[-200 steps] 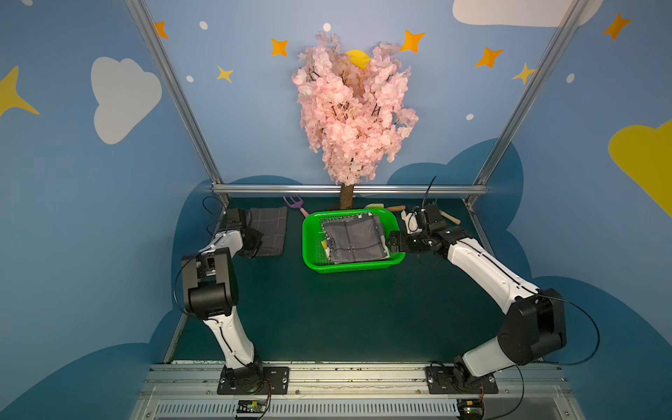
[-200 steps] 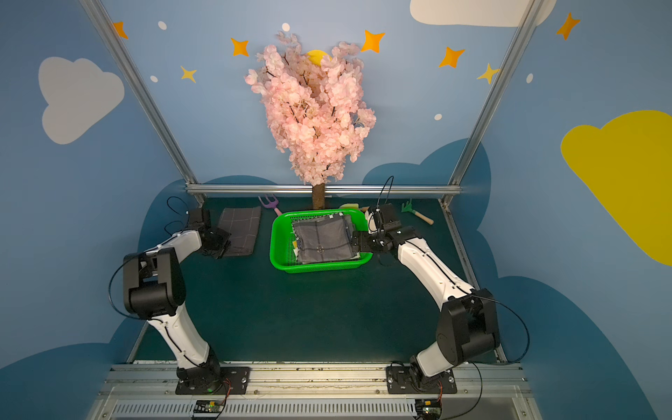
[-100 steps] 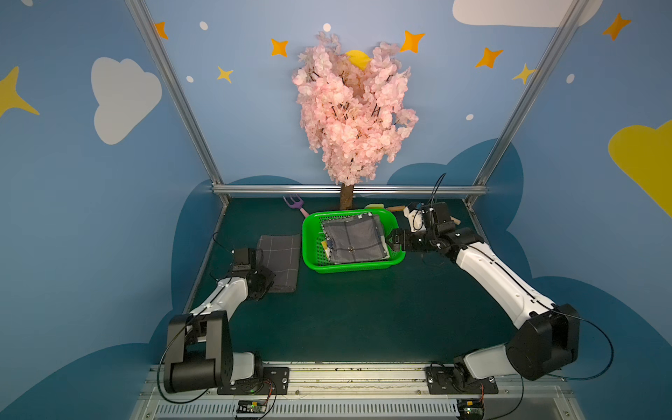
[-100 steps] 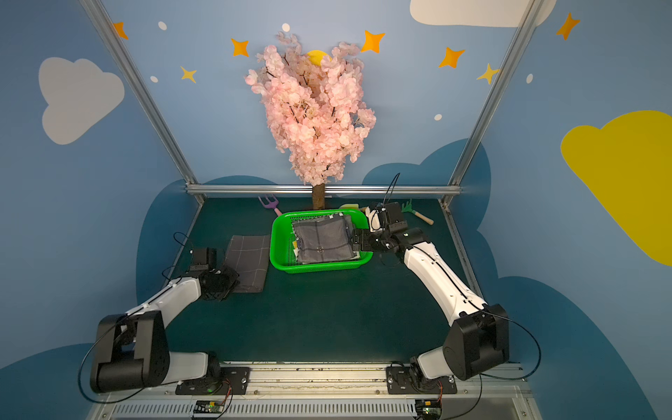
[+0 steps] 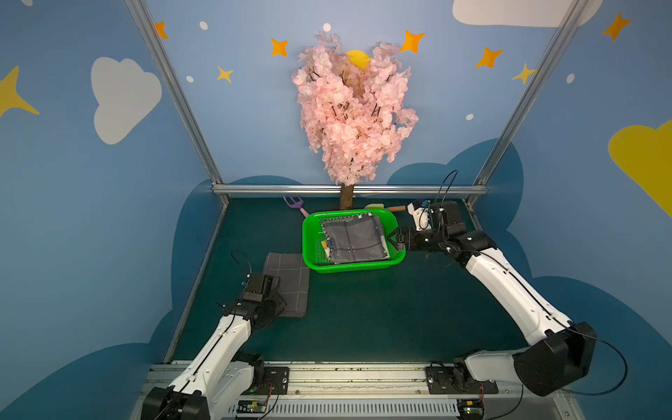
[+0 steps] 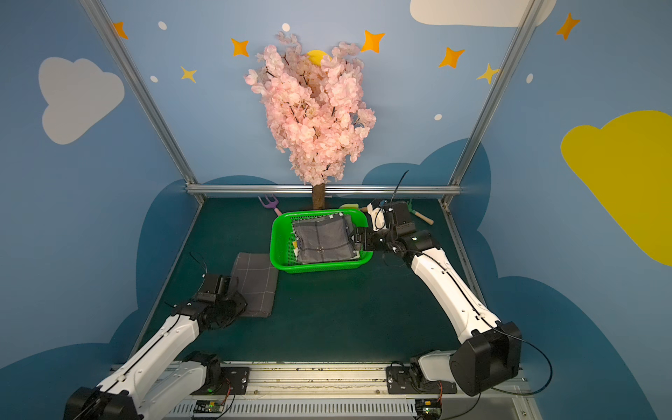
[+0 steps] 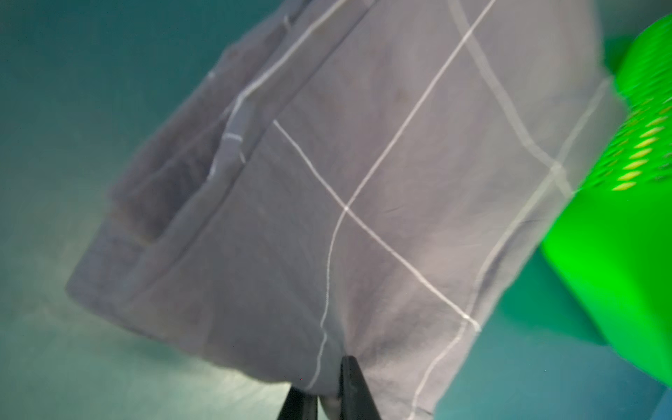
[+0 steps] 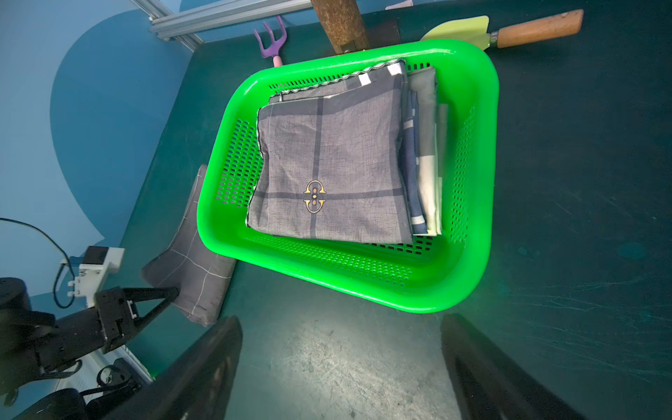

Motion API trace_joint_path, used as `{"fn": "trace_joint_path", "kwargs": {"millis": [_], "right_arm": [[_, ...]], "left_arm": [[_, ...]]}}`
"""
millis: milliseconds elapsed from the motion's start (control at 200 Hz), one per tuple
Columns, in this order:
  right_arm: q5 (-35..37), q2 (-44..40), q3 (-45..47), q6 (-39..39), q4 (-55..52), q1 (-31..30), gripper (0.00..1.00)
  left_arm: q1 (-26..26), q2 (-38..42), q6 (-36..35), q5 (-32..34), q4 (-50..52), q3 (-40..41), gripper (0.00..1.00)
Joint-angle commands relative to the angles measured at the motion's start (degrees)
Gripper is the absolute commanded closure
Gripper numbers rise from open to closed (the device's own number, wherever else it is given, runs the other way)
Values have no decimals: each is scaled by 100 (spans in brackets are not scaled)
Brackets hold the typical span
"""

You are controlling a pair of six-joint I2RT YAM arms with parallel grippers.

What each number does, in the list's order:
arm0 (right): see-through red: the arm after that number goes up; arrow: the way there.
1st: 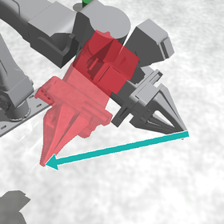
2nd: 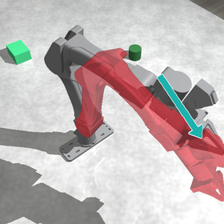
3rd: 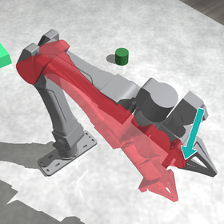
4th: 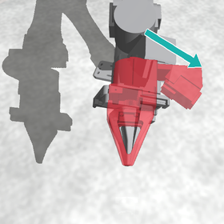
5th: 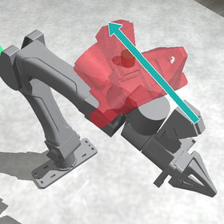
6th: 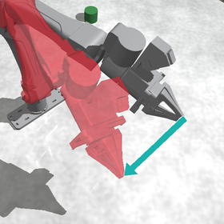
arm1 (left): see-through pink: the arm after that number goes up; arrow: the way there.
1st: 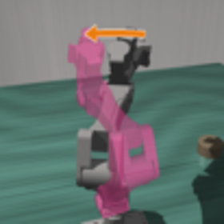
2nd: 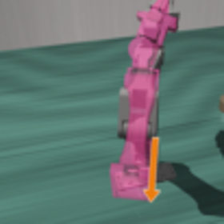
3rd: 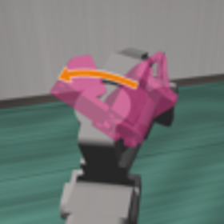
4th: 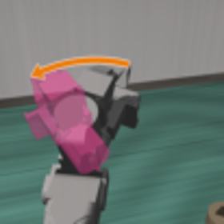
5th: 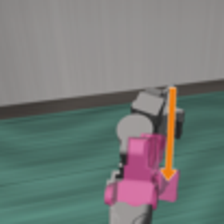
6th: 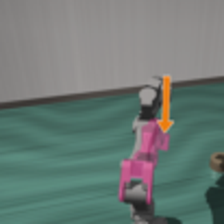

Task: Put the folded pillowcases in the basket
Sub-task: Move the pillowcase to the center of the board.

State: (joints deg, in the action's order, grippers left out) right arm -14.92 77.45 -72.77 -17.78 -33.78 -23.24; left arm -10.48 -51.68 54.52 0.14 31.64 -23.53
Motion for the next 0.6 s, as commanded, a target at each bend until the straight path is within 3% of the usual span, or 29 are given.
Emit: {"fn": "trace_joint_path", "kwargs": {"millis": [0, 155, 210, 350, 451, 596], "right_arm": [[-264, -106, 130, -58, -161, -118, 9], [-144, -175, 427, -293, -310, -607, 9], [-192, -219, 684, -493, -125, -851, 9], [-109, 22, 1031, -934, 291, -1677, 9], [-165, 531, 880, -1253, 495, -2179, 9], [-421, 1363, 509, -1821, 1210, -2744, 9]], "left_arm": [[-217, 238, 283, -16, 282, 138, 72], [-336, 771, 230, 114, 659, 12, 23], [-332, 964, 127, 206, 740, -139, 15], [-317, 1065, -227, 599, 953, -857, 11], [-194, 508, -576, 785, 975, -1361, 7], [768, -1061, -661, -374, 16, -1453, 7]]}}
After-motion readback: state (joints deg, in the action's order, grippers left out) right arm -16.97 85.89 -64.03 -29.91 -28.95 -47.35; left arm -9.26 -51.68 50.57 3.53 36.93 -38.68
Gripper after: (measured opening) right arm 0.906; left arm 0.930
